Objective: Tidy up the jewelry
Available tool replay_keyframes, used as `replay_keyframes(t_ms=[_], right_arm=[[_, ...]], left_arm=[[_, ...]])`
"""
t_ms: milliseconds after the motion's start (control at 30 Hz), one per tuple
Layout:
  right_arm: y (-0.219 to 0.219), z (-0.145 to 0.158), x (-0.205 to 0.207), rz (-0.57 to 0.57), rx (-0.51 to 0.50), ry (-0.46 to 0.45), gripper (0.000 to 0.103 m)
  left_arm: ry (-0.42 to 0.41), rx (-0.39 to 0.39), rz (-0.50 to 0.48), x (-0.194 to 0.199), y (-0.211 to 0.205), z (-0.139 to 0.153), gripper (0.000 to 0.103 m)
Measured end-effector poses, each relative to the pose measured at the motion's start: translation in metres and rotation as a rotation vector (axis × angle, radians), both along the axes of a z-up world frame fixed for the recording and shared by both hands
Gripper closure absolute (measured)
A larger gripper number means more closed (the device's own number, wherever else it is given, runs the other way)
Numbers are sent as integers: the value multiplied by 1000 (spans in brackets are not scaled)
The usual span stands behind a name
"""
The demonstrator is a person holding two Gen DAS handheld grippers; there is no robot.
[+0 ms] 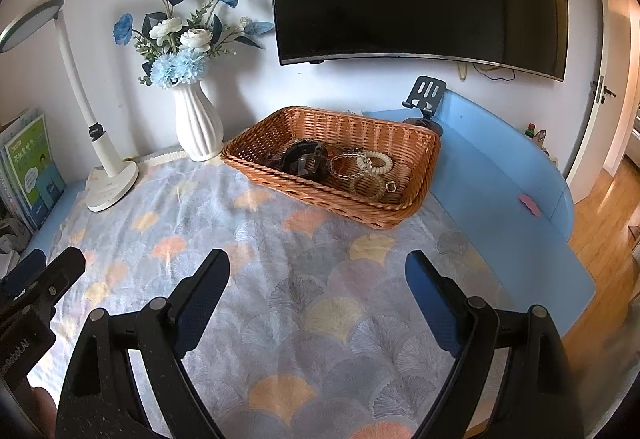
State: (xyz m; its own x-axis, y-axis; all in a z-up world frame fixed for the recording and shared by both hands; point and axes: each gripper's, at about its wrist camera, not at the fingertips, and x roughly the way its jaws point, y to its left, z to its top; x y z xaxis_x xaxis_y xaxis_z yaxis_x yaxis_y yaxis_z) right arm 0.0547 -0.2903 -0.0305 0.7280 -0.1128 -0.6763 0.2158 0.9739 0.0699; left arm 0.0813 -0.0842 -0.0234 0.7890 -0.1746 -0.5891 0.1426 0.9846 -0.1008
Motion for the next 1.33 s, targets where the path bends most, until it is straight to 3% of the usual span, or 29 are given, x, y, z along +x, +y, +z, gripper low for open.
replay_keyframes(t_ms=[1000,1333], right_arm=[[2,-5,-1,19,-2,10,12],[3,-5,-2,18,-10,15,12]], left_arm=[[2,-11,77,-1,7,-2,18],[-52,28,108,-6,9,3,18]])
